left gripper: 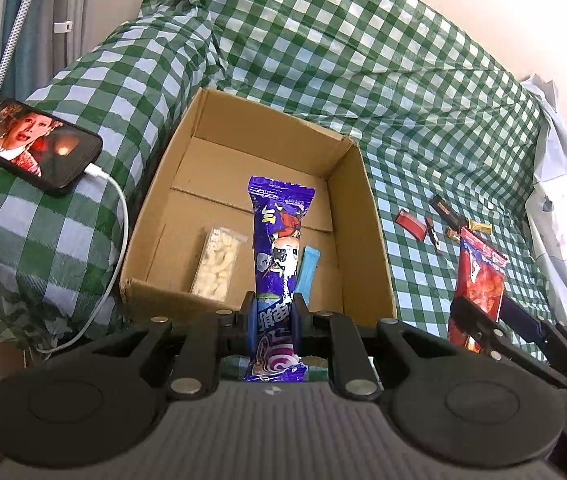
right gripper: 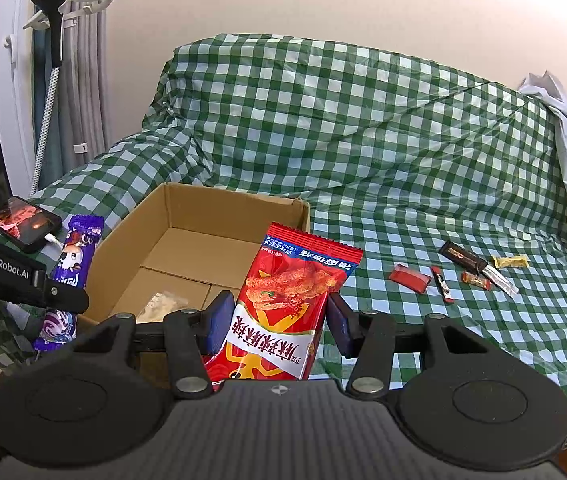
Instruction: Organize snacks
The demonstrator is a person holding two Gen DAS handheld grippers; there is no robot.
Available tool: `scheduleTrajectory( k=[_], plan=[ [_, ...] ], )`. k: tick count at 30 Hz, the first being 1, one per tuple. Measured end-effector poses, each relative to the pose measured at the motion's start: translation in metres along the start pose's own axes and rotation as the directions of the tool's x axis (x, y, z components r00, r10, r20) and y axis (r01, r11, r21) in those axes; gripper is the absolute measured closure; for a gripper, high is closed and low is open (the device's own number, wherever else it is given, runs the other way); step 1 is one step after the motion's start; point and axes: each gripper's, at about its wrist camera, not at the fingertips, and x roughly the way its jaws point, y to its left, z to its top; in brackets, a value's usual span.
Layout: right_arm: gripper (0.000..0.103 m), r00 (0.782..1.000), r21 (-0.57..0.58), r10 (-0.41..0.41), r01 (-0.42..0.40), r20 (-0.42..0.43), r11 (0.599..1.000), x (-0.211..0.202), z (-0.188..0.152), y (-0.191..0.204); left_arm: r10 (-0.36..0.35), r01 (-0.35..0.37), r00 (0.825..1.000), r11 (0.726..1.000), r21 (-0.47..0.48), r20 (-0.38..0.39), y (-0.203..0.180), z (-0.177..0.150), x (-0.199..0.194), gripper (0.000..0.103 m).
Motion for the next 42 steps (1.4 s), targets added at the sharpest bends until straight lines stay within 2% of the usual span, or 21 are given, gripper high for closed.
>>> scheduleTrajectory(
  k=[20, 33, 42],
  plan=[
    [0.050, 0.998, -0.021, 0.038, -0.039, -0.047, 0.999, 0.068, 0.028, 0.005, -0.011, 0.010, 0.999, 0.999, -0.039, -0.032, 0.006, 0.048, 0.058, 0.085],
    [0.050, 0.993, -0.013, 0.063, -0.064, -0.098, 0.998, 0.131, 0.033, 0.009, 0.021, -0.026, 0.994, 0.999, -0.044, -0.110, 0.010, 0.066, 0.114, 0.085],
    [0.050, 0.987, -0.014, 0.065, -0.068, -0.147, 0.998, 0.164, 0.025, 0.016, 0.038, -0.046, 0.984, 0.998, -0.043, -0.174, 0.015, 0.065, 0.146, 0.085]
  ],
)
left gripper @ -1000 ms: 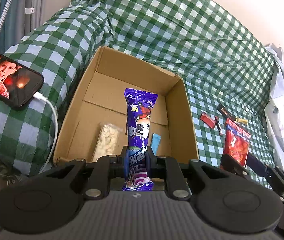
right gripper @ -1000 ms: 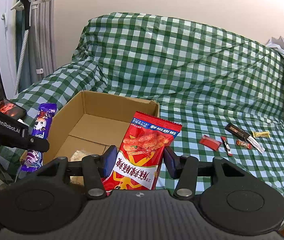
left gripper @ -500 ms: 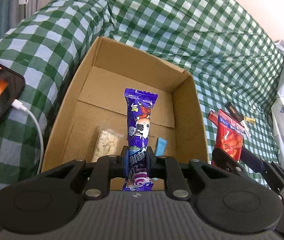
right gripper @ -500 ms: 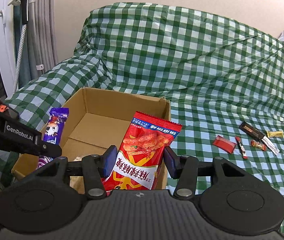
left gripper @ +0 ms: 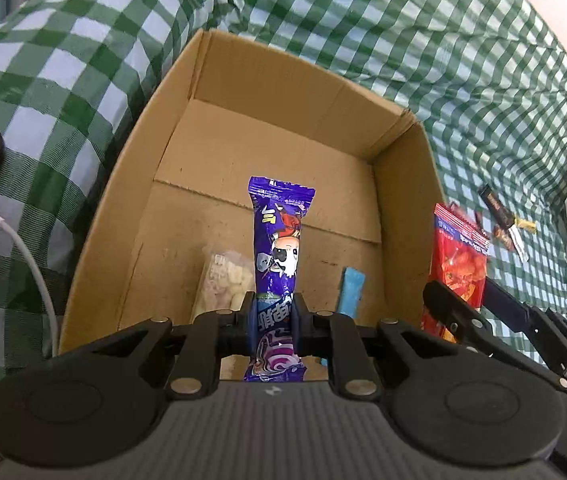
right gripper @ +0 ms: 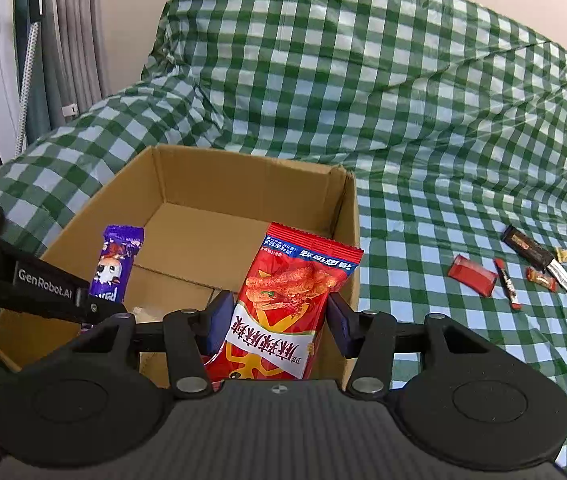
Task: Organize snacks
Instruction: 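Lower both tools into the box and open them to release both snacks, then pull both tools up from the box toward the snacks on the bed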
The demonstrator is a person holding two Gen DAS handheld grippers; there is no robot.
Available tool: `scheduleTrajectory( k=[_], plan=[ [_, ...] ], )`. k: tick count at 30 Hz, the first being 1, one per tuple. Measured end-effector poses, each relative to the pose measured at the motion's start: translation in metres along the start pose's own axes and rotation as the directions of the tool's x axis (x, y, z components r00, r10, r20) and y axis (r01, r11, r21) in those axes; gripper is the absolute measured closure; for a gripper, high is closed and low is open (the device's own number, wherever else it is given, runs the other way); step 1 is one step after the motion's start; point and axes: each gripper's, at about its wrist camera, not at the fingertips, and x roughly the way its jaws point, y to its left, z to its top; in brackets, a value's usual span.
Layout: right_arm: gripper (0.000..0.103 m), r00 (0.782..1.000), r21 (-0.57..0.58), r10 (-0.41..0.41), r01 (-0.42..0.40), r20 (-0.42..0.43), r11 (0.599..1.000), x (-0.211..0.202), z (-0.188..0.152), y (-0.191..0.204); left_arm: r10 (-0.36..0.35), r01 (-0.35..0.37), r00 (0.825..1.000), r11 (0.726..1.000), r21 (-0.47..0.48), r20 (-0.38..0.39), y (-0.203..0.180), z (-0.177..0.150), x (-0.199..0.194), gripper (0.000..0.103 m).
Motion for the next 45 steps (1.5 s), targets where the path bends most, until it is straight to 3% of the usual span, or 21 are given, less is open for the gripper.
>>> scheduleTrajectory(
  k=[7, 8, 9, 10, 11, 12, 14, 22, 26, 31, 34, 39, 45],
  plan=[
    [0.050, 1.000, 0.000, 0.006, -0.006, -0.030, 1.000, 0.019, -0.002, 0.003, 0.027, -0.027, 0.999, 1.000, 0.007, -0.028, 0.003, 0.002, 0.017, 0.085],
    [0.049, 0.999, 0.003, 0.007, -0.007, -0.034, 1.000, 0.021, -0.001, 0.003, 0.031, -0.030, 0.999, 0.999, 0.010, -0.032, 0.003, 0.002, 0.019, 0.081],
    [0.048, 0.999, 0.011, 0.010, -0.010, -0.040, 1.000, 0.023, 0.000, 0.002, 0.040, -0.040, 0.999, 0.999, 0.012, -0.036, 0.003, 0.003, 0.020, 0.074],
    [0.046, 0.999, 0.024, 0.011, -0.010, -0.039, 1.000, 0.023, 0.000, 0.000, 0.044, -0.043, 0.998, 0.999, 0.011, -0.043, 0.003, 0.004, 0.021, 0.042],
    [0.034, 0.999, 0.039, 0.001, 0.000, -0.034, 0.999, 0.023, 0.002, -0.001, 0.052, -0.051, 0.998, 0.999, 0.003, -0.048, 0.003, 0.005, 0.022, 0.014],
    [0.022, 1.000, 0.052, -0.016, 0.017, -0.025, 0.999, 0.022, 0.004, -0.003, 0.092, -0.093, 0.995, 0.996, -0.012, -0.039, 0.005, 0.004, 0.021, 0.009],
    [0.015, 0.999, 0.076, -0.050, 0.050, 0.000, 0.996, 0.017, 0.007, -0.008, 0.103, -0.103, 0.994, 0.995, -0.016, -0.022, 0.007, 0.004, 0.017, 0.001],
    [0.011, 0.998, 0.120, -0.057, 0.056, 0.005, 0.991, -0.022, 0.006, -0.020, 0.181, -0.178, 0.980, 0.983, 0.040, -0.083, -0.004, 0.004, -0.009, 0.000],
    [0.010, 0.998, 0.125, -0.066, 0.062, 0.025, 0.990, -0.055, -0.001, -0.022, 0.275, -0.268, 0.961, 0.955, 0.128, -0.043, -0.022, -0.001, -0.051, 0.000],
    [0.010, 0.994, 0.177, -0.097, 0.088, 0.046, 0.980, -0.101, -0.013, -0.036, 0.223, -0.221, 0.975, 0.971, 0.087, -0.017, -0.038, -0.010, -0.119, 0.000],
    [0.010, 0.989, 0.195, -0.123, 0.106, 0.079, 0.975, -0.127, -0.019, -0.042, 0.220, -0.219, 0.975, 0.969, 0.117, -0.001, -0.051, -0.011, -0.159, 0.000],
    [0.010, 0.979, 0.222, -0.148, 0.114, 0.141, 0.968, -0.164, -0.029, -0.051, 0.149, -0.161, 0.986, 0.971, 0.176, 0.080, -0.080, -0.016, -0.241, 0.000],
    [0.010, 0.970, 0.248, -0.166, 0.119, 0.177, 0.961, -0.192, -0.035, -0.060, 0.092, -0.125, 0.979, 0.975, 0.182, 0.180, -0.109, -0.024, -0.324, 0.000]
  ],
)
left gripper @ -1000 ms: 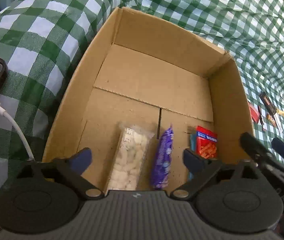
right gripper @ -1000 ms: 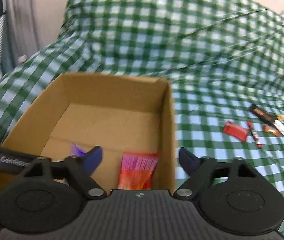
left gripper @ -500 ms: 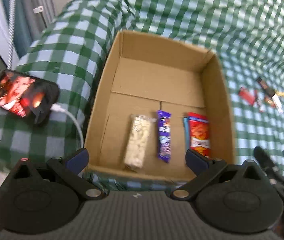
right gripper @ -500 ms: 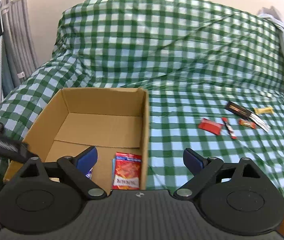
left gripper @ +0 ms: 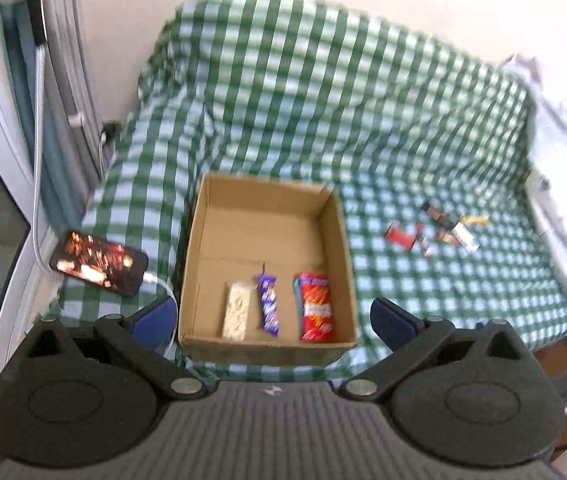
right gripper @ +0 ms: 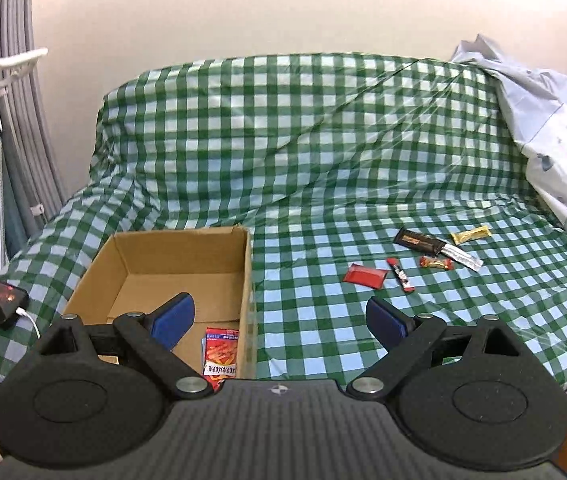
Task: Organize snacks
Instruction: 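Pull both tools up from the box toward the snacks on the bed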
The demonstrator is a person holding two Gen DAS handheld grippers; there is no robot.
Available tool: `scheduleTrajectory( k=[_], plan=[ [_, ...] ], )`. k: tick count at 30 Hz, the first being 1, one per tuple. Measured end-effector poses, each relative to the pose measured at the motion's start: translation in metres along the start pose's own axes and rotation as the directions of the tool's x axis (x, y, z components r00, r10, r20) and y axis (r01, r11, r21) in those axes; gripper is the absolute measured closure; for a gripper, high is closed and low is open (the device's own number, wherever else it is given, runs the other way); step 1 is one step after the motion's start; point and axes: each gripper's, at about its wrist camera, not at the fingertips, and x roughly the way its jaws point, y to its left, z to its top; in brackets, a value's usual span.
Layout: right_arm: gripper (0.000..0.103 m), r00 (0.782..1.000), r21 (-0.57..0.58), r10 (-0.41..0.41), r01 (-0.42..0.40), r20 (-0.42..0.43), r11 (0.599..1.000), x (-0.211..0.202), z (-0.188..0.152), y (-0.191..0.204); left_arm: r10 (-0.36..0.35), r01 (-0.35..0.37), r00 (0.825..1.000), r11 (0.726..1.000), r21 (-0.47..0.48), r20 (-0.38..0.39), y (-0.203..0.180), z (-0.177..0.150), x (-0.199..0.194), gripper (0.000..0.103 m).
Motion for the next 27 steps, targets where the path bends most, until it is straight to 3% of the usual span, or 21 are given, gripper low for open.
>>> scheduleTrajectory(
  k=[9, 27],
  plan=[
    [0.010, 0.999, -0.004, -0.017, 0.017, 0.048, 1.000, -0.020, 0.006, -0.010, -0.033, 0.028, 0.990, 0.999, 0.035, 0.139, -0.030, 0.001, -0.065, 0.000],
    [0.009, 0.997, 0.039, -0.049, 0.047, 0.056, 0.998, -0.021, 0.006, -0.027, -0.052, 0.041, 0.990, 0.996, 0.082, 0.130, -0.039, 0.008, -0.054, 0.000]
  ],
)
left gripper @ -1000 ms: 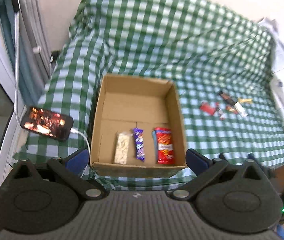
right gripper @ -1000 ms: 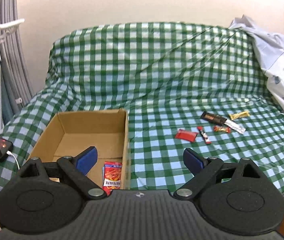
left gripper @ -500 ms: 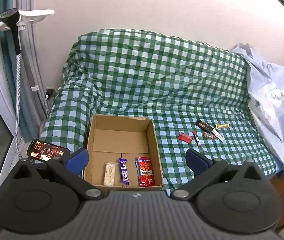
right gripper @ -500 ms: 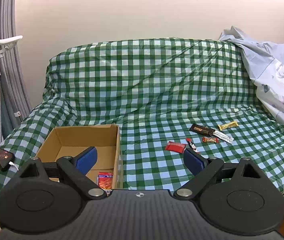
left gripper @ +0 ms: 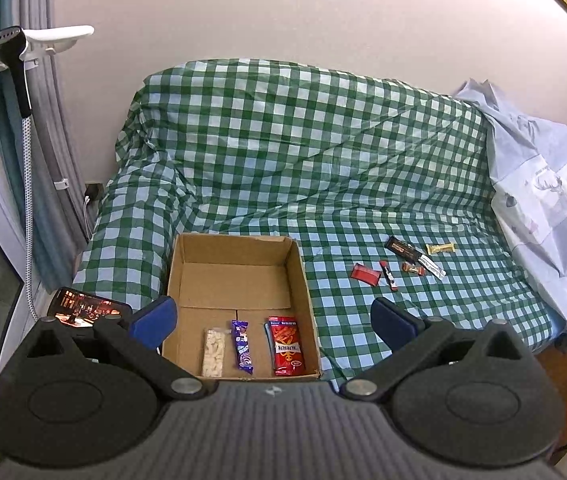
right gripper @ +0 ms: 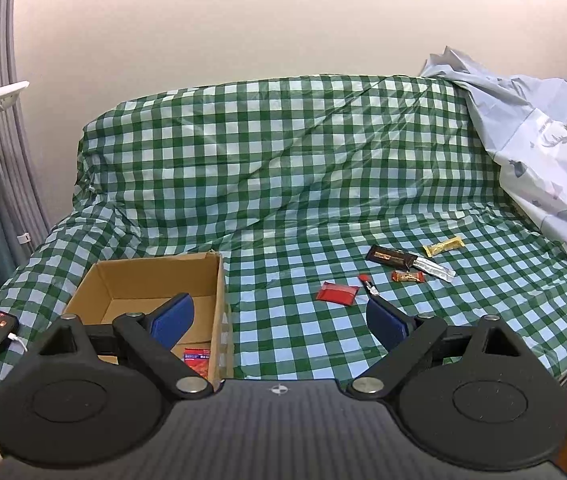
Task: Organize snacks
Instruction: 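Pull both tools up from the box toward the snacks on the bed, then grasp the red square packet with the left tool while the right tool grasps the dark chocolate bar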
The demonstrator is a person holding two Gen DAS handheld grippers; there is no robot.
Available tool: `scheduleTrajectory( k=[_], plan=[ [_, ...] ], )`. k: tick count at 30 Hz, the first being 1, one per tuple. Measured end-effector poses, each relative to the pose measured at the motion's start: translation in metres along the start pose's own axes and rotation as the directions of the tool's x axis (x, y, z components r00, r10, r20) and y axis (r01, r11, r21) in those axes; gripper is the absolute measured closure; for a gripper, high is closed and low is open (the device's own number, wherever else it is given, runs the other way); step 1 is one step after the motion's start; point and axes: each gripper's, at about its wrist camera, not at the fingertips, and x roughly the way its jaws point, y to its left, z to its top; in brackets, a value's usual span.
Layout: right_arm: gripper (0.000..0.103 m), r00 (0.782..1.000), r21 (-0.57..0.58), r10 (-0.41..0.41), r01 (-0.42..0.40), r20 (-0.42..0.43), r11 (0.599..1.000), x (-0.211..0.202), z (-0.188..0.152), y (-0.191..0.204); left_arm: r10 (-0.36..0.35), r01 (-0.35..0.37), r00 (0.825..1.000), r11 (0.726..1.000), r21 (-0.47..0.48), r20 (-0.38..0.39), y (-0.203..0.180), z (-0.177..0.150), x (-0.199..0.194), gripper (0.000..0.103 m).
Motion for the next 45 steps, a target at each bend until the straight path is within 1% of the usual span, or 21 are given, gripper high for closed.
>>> scheduleTrajectory(
  k=[5, 9, 11, 13, 15, 17, 22, 24, 29, 31, 34, 37, 39, 42, 44, 45],
  plan=[
    [0.009, 1.000, 0.013, -0.007, 0.007, -0.005, 1.000, 0.002, 0.002, -0.001, 0.010, -0.007, 0.999, 0.998, 0.056, -0.054, -0.010, 0.002, 0.022, 0.000],
    [0.009, 1.000, 0.008, 0.012, -0.012, -0.020, 1.000, 0.004, 0.006, -0.004, 0.007, -0.001, 0.997, 0.996, 0.085, -0.075, -0.018, 0.002, 0.040, 0.000],
    [0.007, 0.999, -0.005, 0.045, -0.045, -0.012, 0.999, 0.003, 0.009, -0.007, -0.001, 0.010, 0.995, 0.996, 0.087, -0.096, -0.020, 0.000, 0.045, 0.000],
    [0.006, 1.000, -0.015, 0.021, -0.021, 0.004, 1.000, 0.003, 0.012, -0.010, -0.010, 0.018, 0.995, 0.997, 0.079, -0.099, -0.020, -0.003, 0.049, 0.000],
    [0.006, 0.999, 0.019, 0.028, -0.028, 0.019, 0.999, 0.003, 0.015, -0.017, 0.001, 0.007, 0.994, 0.997, 0.074, -0.110, -0.023, -0.004, 0.057, 0.000],
    [0.003, 0.999, 0.049, 0.031, -0.033, 0.036, 0.998, 0.000, 0.013, -0.026, -0.006, 0.016, 0.989, 0.997, 0.069, -0.149, -0.027, -0.006, 0.070, 0.000],
    [0.003, 1.000, 0.020, 0.003, -0.004, 0.030, 1.000, 0.004, 0.005, -0.051, -0.063, 0.074, 0.972, 0.996, 0.043, -0.227, -0.043, -0.012, 0.109, 0.000],
    [0.003, 1.000, 0.032, -0.011, 0.010, 0.026, 0.999, 0.008, 0.004, -0.065, -0.079, 0.091, 0.962, 0.995, 0.037, -0.262, -0.052, -0.012, 0.132, 0.000],
    [0.001, 0.997, 0.034, -0.076, 0.075, 0.030, 0.997, 0.024, 0.011, -0.101, -0.070, 0.094, 0.935, 0.994, 0.053, -0.347, -0.080, -0.002, 0.195, 0.000],
    [0.001, 0.993, 0.028, -0.112, 0.111, 0.036, 0.993, 0.034, 0.017, -0.122, -0.067, 0.100, 0.932, 0.992, 0.073, -0.356, -0.093, 0.005, 0.216, 0.000],
    [0.001, 0.989, 0.030, -0.149, 0.148, 0.025, 0.988, 0.056, 0.026, -0.154, -0.054, 0.106, 0.932, 0.986, 0.127, -0.359, -0.119, 0.018, 0.253, 0.000],
    [0.001, 0.985, 0.034, -0.171, 0.171, -0.003, 0.985, 0.088, 0.035, -0.184, -0.055, 0.129, 0.918, 0.978, 0.165, -0.392, -0.145, 0.032, 0.298, 0.000],
    [0.001, 0.982, 0.036, -0.190, 0.191, -0.015, 0.981, 0.112, 0.040, -0.203, -0.067, 0.139, 0.907, 0.979, 0.147, -0.415, -0.157, 0.042, 0.333, 0.000],
    [0.001, 0.980, 0.047, -0.194, 0.196, -0.032, 0.980, 0.153, 0.047, -0.229, -0.090, 0.136, 0.896, 0.988, 0.077, -0.434, -0.170, 0.054, 0.387, 0.000],
    [0.001, 0.978, 0.037, -0.204, 0.205, -0.036, 0.978, 0.181, 0.051, -0.244, -0.081, 0.107, 0.881, 0.994, 0.031, -0.467, -0.179, 0.060, 0.430, 0.000],
    [0.001, 0.977, 0.026, -0.210, 0.211, -0.038, 0.977, 0.196, 0.052, -0.252, -0.076, 0.085, 0.870, 0.996, -0.005, -0.487, -0.184, 0.061, 0.454, 0.000]
  ],
)
